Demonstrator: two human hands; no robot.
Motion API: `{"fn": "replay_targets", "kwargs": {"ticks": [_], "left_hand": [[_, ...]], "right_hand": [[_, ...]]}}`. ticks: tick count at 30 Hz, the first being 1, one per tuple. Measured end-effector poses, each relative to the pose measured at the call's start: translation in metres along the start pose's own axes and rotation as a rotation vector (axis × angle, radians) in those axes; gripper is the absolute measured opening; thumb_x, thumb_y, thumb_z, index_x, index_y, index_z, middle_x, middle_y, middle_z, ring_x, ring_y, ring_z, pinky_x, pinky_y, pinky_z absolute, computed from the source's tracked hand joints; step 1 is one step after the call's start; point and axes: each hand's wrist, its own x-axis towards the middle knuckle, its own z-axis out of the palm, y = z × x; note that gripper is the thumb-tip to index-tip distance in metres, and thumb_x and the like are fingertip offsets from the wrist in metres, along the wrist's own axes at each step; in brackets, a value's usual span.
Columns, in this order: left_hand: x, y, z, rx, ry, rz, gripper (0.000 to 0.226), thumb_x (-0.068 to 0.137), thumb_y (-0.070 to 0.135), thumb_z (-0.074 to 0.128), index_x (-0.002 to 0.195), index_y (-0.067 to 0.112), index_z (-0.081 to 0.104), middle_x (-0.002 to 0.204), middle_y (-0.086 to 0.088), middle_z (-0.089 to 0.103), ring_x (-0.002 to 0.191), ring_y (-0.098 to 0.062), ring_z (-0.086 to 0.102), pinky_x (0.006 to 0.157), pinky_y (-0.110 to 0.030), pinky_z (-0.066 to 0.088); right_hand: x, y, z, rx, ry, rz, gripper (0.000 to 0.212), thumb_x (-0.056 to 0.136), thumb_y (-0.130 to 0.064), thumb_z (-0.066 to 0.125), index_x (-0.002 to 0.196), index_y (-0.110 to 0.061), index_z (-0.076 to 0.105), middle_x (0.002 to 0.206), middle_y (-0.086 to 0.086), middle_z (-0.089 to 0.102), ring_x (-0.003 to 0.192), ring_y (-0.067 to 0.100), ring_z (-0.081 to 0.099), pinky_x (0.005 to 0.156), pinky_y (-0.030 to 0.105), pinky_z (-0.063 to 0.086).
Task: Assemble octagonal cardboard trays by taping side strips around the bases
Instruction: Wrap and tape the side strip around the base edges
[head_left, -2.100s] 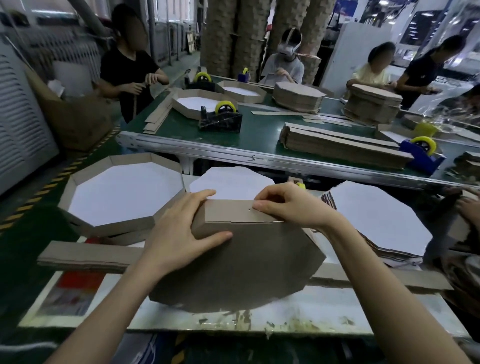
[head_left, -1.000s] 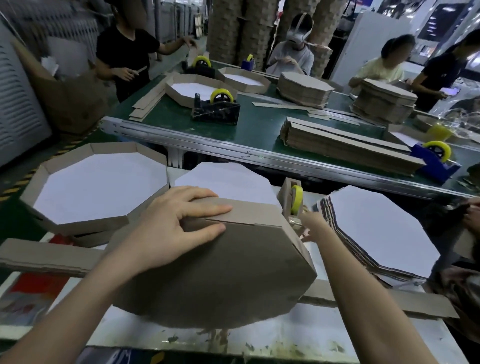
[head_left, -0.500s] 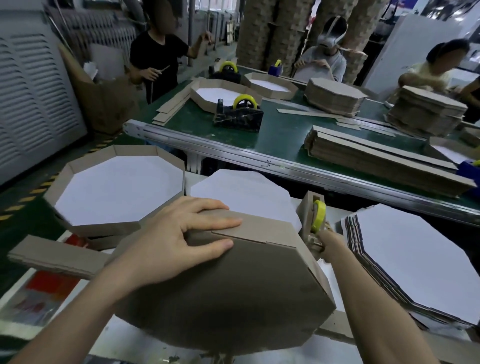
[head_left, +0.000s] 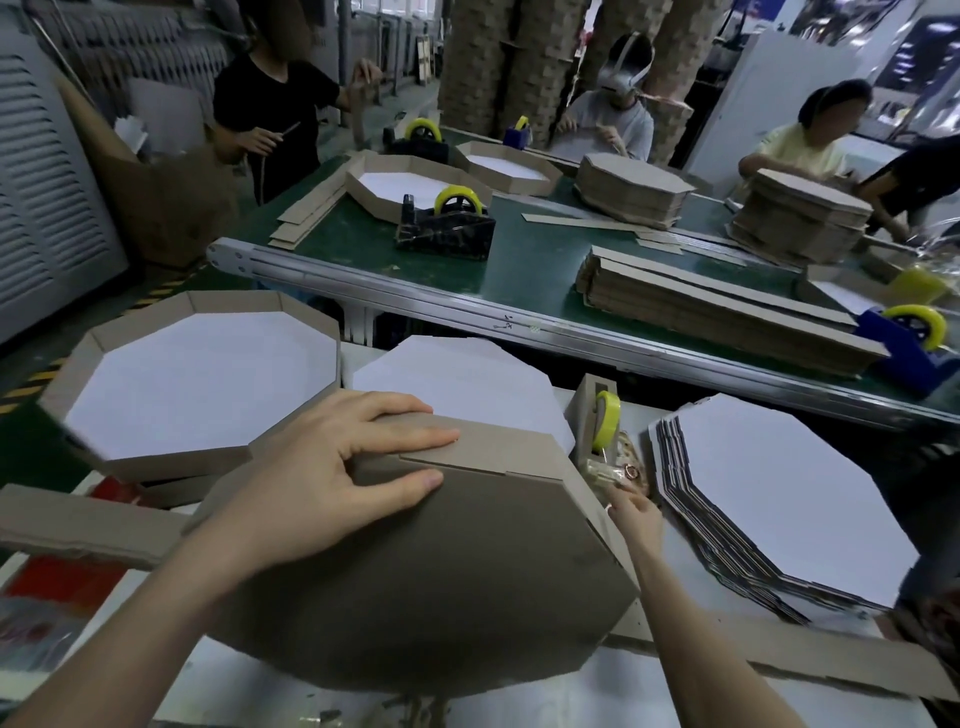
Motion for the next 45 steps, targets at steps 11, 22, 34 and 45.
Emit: {"fn": "replay_targets", "kwargs": {"ticks": [11, 22, 34, 45], "left_hand": [[-0.005, 0.003, -0.001, -0.024, -0.006, -0.020, 0.038, 0.076, 0.073, 0.050, 0.114, 0.071, 0.052, 0.129, 0.042, 0.043, 0.125, 0.008, 0.037, 0.091, -0.021, 0.037], [-0.008, 0.006, -0.001, -0.033, 0.016, -0.015, 0.039, 0.074, 0.073, 0.051, 0.112, 0.070, 0.054, 0.127, 0.041, 0.046, 0.124, 0.009, 0.038, 0.098, -0.026, 0.038], [-0.010, 0.021, -0.005, 0.093, -0.052, 0.063, 0.041, 0.077, 0.070, 0.051, 0.107, 0.045, 0.039, 0.118, 0.020, 0.057, 0.105, -0.005, 0.051, 0.090, -0.031, 0.046], [-0.017, 0.017, -0.005, 0.086, -0.038, 0.077, 0.057, 0.080, 0.065, 0.058, 0.121, 0.038, 0.029, 0.128, 0.014, 0.057, 0.114, -0.016, 0.053, 0.088, -0.033, 0.043]], "right_hand": [[0.016, 0.014, -0.014, -0.149, -0.034, -0.085, 0.020, 0.093, -0.010, 0.066, 0.106, 0.005, 0.067, 0.127, 0.014, 0.062, 0.117, 0.034, 0.058, 0.095, 0.040, 0.044], [-0.012, -0.004, -0.008, -0.386, -0.337, -0.179, 0.009, 0.090, 0.004, 0.063, 0.094, -0.003, 0.067, 0.095, 0.015, 0.065, 0.079, 0.021, 0.057, 0.059, 0.021, 0.043], [-0.138, -0.171, 0.002, 0.000, -0.511, -0.344, 0.020, 0.088, 0.001, 0.068, 0.104, -0.011, 0.067, 0.082, 0.005, 0.075, 0.050, 0.013, 0.046, 0.039, 0.018, 0.032], [-0.243, -0.156, -0.008, 0.400, -0.789, 0.015, 0.027, 0.098, 0.008, 0.035, 0.105, 0.004, 0.061, 0.095, 0.012, 0.073, 0.028, 0.002, 0.027, 0.029, 0.008, 0.021]]}}
